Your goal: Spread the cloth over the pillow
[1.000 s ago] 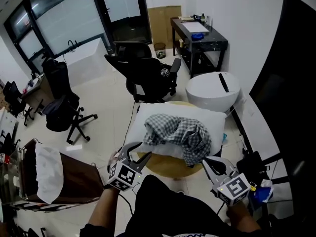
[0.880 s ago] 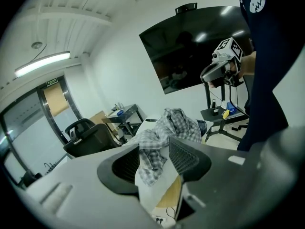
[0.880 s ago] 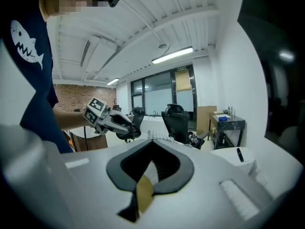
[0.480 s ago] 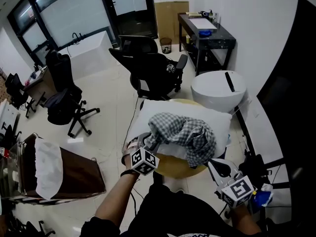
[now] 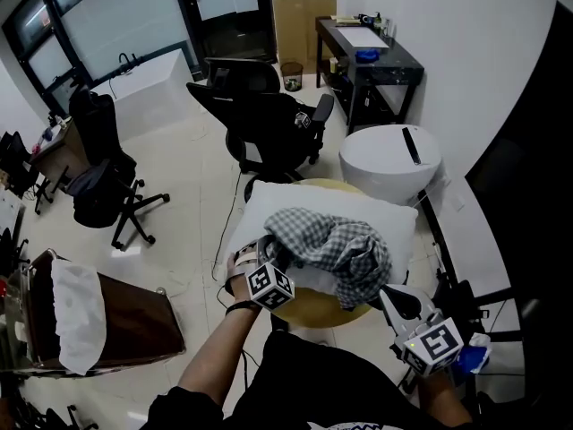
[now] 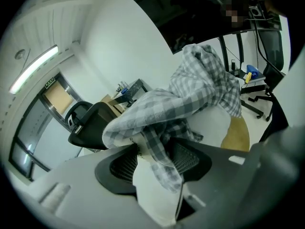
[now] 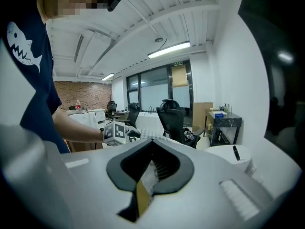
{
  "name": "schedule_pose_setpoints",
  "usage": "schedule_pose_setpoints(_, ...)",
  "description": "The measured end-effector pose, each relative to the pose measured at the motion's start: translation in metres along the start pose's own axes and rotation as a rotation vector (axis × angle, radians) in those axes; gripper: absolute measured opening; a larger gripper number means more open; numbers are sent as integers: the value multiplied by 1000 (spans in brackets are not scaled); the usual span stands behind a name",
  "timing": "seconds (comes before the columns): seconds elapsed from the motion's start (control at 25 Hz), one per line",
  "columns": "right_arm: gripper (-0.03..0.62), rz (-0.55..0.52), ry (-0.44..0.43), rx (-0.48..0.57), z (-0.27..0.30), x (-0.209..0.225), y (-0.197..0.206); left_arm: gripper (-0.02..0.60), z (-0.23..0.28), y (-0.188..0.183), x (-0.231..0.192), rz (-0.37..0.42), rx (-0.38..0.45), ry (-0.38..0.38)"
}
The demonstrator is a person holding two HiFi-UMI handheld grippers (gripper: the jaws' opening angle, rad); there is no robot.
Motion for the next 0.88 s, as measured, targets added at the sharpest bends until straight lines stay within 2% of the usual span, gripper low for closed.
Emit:
schedule_pose_setpoints(0.12, 6, -4, 7, 8, 8, 0, -8, 153, -7, -1, -7, -47, 43, 21)
schedule_pose_setpoints(0.24, 6, -12, 10, 15, 17, 2, -12, 101, -23, -6, -8, -103, 104, 85)
schedule_pose_setpoints(0.32, 6, -23, 8, 23, 23, 5, -14, 44, -34, -7, -10, -110, 152, 100)
schedule_pose_setpoints(0.4, 6, -25, -3, 17, 31, 5, -18, 17, -46, -7, -16, -106, 184, 97)
schedule_pose_setpoints(0.6, 6, -58, -93, 10, 56, -6, -31, 5, -81, -6, -29, -46, 234, 77)
schedule_pose_setpoints(0.72, 8, -128, -159, 16, 74, -16, -43, 5, -104, -2, -36, 11, 249, 55)
schedule_pose_setpoints(0.88, 11, -239, -221, 5, 99, -30, -56, 5, -133, 8, -51, 79, 223, -6)
Point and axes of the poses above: the fingertips, and each gripper's own axes: z forward along the fingers, x to its right, y out of its underside, the point moved 5 cm from there along -z, backward along the fingers, and after that the axes turned 11 degrees about y, right-handed, at the moved point
